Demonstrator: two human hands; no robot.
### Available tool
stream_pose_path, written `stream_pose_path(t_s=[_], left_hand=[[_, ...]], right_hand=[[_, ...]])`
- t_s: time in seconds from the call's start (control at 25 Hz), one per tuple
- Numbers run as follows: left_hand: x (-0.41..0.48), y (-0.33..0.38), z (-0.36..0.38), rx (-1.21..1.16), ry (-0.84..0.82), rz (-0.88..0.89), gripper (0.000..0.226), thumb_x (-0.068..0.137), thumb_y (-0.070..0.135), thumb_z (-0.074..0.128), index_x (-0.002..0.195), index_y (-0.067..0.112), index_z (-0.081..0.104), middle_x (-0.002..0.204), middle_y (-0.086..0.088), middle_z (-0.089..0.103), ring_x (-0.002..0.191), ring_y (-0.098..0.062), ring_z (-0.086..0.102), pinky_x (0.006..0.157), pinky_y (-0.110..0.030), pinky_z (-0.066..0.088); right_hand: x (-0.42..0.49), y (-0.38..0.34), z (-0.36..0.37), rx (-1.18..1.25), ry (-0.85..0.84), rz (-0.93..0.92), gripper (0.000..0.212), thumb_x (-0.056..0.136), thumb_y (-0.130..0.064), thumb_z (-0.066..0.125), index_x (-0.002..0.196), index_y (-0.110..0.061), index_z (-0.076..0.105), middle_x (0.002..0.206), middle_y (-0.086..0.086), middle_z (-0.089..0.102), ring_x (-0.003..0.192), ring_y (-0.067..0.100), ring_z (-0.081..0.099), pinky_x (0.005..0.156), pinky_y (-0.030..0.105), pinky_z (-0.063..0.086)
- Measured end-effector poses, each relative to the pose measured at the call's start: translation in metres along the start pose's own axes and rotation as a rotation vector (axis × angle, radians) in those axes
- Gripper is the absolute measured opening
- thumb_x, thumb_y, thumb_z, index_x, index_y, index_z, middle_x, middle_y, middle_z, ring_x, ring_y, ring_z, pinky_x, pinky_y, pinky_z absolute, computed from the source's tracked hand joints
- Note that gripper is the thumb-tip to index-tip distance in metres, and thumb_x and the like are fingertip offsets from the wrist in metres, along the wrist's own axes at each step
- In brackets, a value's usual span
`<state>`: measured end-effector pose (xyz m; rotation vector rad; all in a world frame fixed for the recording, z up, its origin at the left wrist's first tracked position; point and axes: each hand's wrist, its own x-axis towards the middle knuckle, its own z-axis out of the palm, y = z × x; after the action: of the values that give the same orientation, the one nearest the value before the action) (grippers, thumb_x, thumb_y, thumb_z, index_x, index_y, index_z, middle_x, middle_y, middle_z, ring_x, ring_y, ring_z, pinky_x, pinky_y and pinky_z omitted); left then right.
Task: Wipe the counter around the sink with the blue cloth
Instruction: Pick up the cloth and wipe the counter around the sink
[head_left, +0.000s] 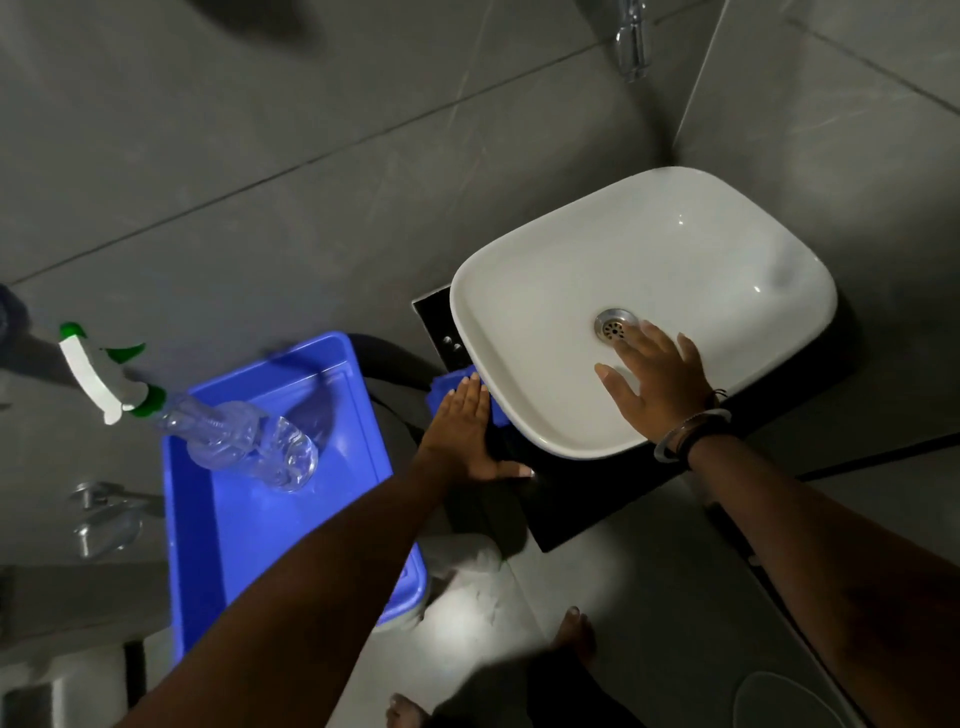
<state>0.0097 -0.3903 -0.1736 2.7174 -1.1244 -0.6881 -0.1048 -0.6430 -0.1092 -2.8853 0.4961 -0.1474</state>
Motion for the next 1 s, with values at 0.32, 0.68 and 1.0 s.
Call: stream_pose_path(t_s=[0.32,0.68,1.0], left_hand=[[0.104,-0.069,-0.073,0.000,0.004,0.002,0.146,0.052,0.070,0.082,0.156,0.010,-0.002,0.165,-0.015,-0.006,0.152,-0.031,-0.007,0.124,-0.045,0.000],[0.101,-0.069,-0.068,-0.090,0.037,0.059,0.156,0.043,0.071,0.086,0.156,0.012,-0.004,0.165,-0.015,-0.006,0.152,-0.033,-0.009,0.123,-0.051,0.001],[0.007,0.001,0.003,-0.195,0.104,0.034,0.157,0.047,0.075,0.080,0.154,0.007,-0.011,0.162,-0.018,-0.019,0.149,-0.035,-0.020,0.122,-0.045,-0.012]], right_hand=[[0.002,0.004,0.006,-0.016,0.039,-0.001,0.057,0.089,-0.054,0.036,0.132,-0.018,0.050,0.143,0.007,0.052,0.136,0.027,0.043,0.109,0.053,0.032],[0.003,0.004,0.009,0.007,0.103,0.007,0.056,0.084,-0.052,0.041,0.117,-0.011,0.061,0.128,0.012,0.063,0.126,0.031,0.054,0.102,0.056,0.041],[0.005,0.000,0.006,-0.017,0.054,0.055,0.058,0.083,-0.057,0.036,0.115,-0.017,0.061,0.125,0.010,0.066,0.124,0.030,0.055,0.101,0.054,0.042]])
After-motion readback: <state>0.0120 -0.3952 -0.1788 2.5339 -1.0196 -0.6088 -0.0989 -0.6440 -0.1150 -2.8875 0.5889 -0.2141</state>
